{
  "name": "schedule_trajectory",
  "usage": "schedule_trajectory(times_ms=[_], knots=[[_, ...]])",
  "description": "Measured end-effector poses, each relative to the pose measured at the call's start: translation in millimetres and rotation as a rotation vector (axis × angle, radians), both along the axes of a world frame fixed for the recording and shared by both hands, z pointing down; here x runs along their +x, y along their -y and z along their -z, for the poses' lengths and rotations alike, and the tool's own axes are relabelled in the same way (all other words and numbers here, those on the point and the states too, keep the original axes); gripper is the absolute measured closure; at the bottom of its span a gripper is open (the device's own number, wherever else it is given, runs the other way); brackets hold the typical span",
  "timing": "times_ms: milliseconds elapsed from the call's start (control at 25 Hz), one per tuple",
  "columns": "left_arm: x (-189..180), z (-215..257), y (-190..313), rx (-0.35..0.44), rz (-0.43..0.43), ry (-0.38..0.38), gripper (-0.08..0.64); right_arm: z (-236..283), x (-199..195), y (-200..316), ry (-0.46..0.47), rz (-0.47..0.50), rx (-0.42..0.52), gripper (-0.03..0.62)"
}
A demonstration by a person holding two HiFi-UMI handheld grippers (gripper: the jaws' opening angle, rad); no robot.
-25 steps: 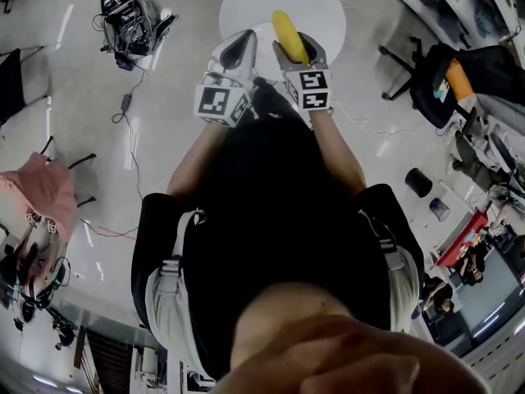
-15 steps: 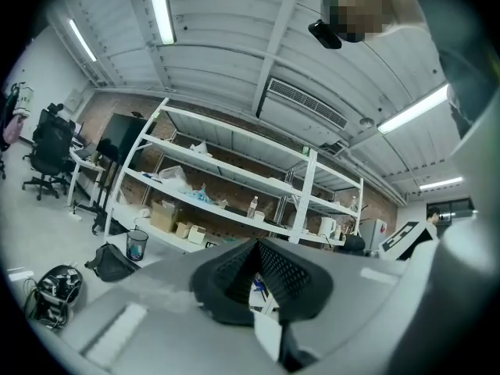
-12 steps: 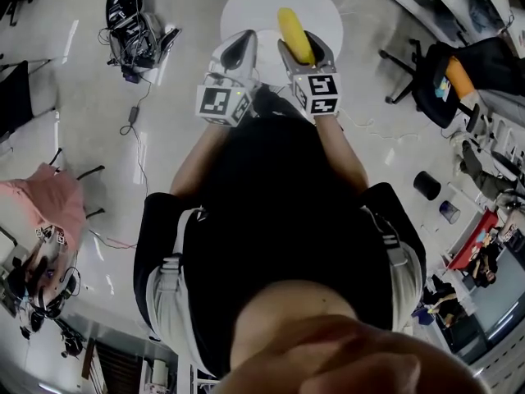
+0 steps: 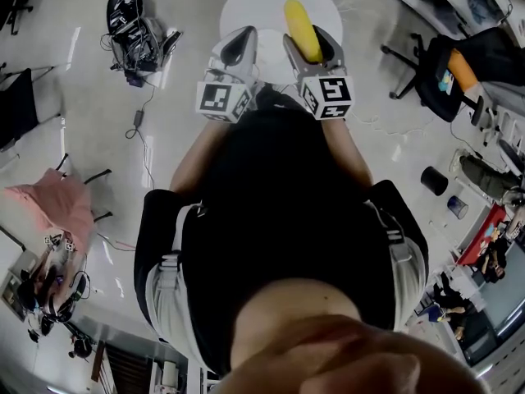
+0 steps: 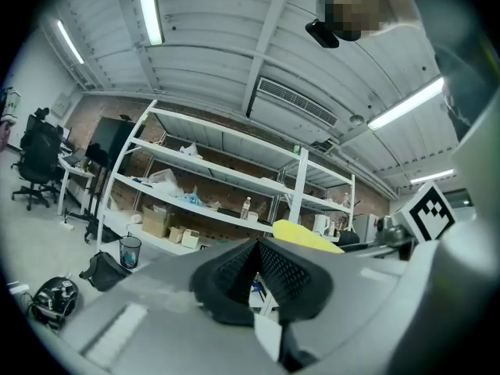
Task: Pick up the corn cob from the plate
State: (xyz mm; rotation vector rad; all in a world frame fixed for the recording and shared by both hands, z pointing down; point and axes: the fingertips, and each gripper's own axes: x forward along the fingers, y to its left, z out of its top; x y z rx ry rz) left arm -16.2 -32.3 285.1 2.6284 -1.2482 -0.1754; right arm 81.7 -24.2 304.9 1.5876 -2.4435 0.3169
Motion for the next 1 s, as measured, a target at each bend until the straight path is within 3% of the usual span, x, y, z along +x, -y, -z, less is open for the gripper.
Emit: schedule_trajectory(times_ms=[200,1000], knots=[[2.8,-3.0,-2.7,-0.002,-0.017,0.000,0.558,6.3,0.8,-4.1,0.031,-0.008,0.010,0.328],[2.2,-1.0,-2.3,-0.013,-0.020,-0.006,0.558,14.7,1.5,-6.5,0.005,-0.008,0.037,0.328]])
